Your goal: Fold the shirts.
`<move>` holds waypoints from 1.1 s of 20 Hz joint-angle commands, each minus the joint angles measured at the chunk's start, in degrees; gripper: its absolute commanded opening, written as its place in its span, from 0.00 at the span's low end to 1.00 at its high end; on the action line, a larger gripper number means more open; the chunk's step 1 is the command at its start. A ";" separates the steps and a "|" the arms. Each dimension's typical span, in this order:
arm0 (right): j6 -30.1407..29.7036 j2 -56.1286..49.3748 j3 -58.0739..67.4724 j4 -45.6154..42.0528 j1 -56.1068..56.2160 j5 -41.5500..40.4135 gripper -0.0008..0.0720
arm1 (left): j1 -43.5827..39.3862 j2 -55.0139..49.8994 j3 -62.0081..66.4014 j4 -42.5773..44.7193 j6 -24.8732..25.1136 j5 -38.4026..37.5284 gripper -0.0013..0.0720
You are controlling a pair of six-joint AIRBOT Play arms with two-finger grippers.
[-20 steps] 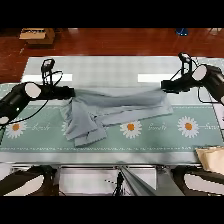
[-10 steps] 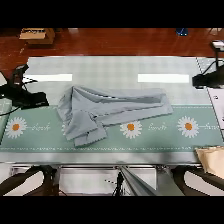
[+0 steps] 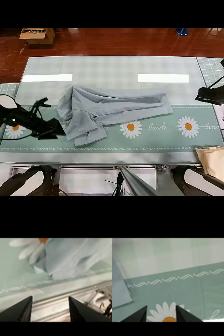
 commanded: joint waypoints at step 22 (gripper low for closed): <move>-1.64 0.04 -2.95 5.90 -0.50 0.85 0.63 | -0.92 0.31 -5.90 -3.78 4.72 4.61 0.74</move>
